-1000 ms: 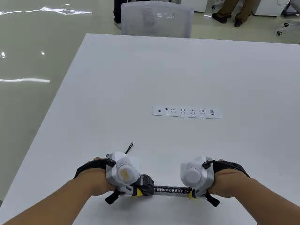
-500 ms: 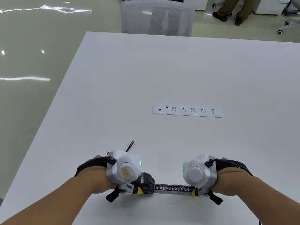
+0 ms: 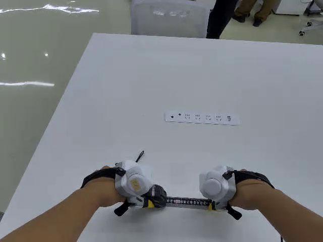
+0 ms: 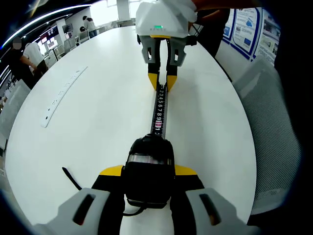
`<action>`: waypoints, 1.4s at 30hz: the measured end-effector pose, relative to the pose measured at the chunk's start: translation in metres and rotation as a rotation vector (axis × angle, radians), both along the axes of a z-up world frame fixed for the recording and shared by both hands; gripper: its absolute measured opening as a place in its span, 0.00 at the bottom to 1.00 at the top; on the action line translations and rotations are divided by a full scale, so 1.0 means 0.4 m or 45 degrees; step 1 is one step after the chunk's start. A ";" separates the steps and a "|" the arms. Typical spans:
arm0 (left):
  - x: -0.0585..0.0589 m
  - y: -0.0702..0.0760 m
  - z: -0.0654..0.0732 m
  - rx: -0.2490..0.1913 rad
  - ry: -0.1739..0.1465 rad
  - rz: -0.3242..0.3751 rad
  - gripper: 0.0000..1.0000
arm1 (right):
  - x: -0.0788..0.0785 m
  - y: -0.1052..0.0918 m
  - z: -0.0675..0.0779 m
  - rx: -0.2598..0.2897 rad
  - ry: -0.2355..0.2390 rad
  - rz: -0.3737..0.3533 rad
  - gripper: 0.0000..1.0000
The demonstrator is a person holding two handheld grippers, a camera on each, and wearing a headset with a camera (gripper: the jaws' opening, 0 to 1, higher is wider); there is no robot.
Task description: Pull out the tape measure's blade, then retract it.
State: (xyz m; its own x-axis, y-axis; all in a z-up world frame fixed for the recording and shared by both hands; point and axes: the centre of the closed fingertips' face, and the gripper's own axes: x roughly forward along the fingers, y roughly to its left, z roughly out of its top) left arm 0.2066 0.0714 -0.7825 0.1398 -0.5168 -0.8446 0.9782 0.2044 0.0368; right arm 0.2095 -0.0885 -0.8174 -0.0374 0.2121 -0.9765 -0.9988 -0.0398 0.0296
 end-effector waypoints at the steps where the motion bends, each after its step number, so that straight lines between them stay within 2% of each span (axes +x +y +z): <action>1: 0.000 0.000 0.000 0.000 0.000 0.000 0.30 | 0.001 -0.002 -0.001 0.000 0.000 -0.002 0.10; 23: 0.000 -0.002 0.005 -0.002 0.002 -0.001 0.30 | 0.000 -0.029 0.010 -0.027 -0.002 -0.015 0.10; 42: 0.004 -0.002 0.000 0.004 0.002 0.000 0.30 | 0.006 -0.074 0.003 -0.036 -0.007 -0.015 0.11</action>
State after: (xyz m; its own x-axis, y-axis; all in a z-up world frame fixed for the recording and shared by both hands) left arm 0.2081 0.0707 -0.7827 0.1383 -0.5144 -0.8463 0.9782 0.2044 0.0356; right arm 0.2117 -0.1183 -0.8163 -0.0300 0.1849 -0.9823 -0.9993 -0.0276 0.0253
